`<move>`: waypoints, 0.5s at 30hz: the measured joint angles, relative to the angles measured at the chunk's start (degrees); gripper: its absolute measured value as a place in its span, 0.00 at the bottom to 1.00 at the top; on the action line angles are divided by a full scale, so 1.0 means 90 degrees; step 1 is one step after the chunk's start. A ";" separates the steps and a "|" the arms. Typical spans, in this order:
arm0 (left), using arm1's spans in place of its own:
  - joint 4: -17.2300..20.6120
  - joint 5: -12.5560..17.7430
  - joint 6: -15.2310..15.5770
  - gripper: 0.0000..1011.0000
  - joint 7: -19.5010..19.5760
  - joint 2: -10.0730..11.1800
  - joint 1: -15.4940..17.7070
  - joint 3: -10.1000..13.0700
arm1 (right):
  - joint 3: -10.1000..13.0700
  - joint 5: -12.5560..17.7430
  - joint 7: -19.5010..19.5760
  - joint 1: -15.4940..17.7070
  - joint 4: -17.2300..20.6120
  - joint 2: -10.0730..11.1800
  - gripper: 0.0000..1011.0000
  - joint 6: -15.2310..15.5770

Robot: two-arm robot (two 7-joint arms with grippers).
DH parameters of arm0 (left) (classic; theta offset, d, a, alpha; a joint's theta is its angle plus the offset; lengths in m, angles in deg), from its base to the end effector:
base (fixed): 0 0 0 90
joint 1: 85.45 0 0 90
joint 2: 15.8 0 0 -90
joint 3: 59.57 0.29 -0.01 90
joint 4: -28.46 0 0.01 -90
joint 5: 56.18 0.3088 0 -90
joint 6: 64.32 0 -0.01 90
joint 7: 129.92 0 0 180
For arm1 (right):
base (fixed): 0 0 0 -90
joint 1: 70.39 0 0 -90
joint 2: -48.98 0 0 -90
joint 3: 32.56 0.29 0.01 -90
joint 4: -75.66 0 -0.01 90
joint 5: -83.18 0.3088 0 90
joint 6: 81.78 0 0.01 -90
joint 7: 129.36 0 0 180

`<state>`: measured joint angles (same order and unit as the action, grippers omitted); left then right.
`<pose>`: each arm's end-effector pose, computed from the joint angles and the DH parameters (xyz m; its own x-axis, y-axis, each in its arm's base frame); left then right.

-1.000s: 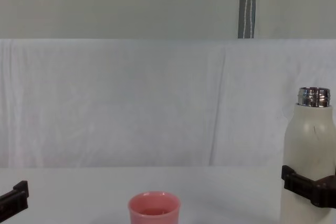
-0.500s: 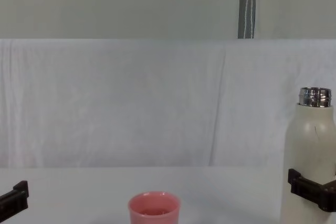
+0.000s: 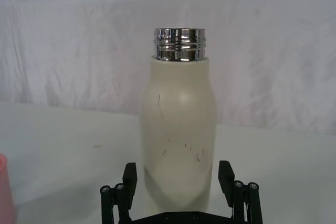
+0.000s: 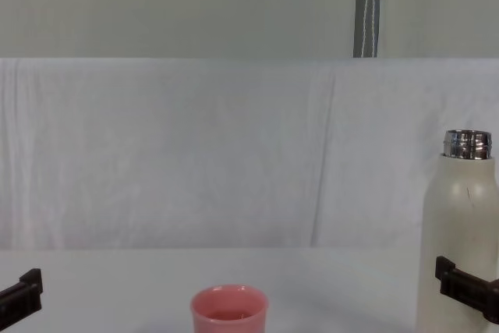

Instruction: Grasp the thermos with one hand and pour water into the cup lid.

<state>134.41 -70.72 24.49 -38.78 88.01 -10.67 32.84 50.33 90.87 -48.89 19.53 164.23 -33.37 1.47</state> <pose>0.2529 0.0376 -0.2853 0.1244 0.9917 -0.0325 -0.9921 0.1239 -0.0174 0.3263 -0.0007 -0.3090 0.2816 -0.9595 0.0115 0.9564 0.2816 0.0771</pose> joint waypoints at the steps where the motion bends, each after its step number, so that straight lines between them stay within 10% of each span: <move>1: 0.0000 0.0000 0.0000 0.99 0.0000 0.0000 0.0000 0.0000 | 0.0002 -0.0007 0.0013 0.0052 0.0040 0.0003 0.99 -0.0010; 15: 0.0000 0.0000 0.0000 0.99 0.0000 0.0000 0.0000 0.0000 | -0.0020 -0.0048 -0.0010 0.0629 0.0464 0.0066 0.99 -0.0054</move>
<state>134.41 -70.72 24.49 -38.78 88.01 -10.67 32.84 50.15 90.44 -48.98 25.19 168.41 -32.78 0.99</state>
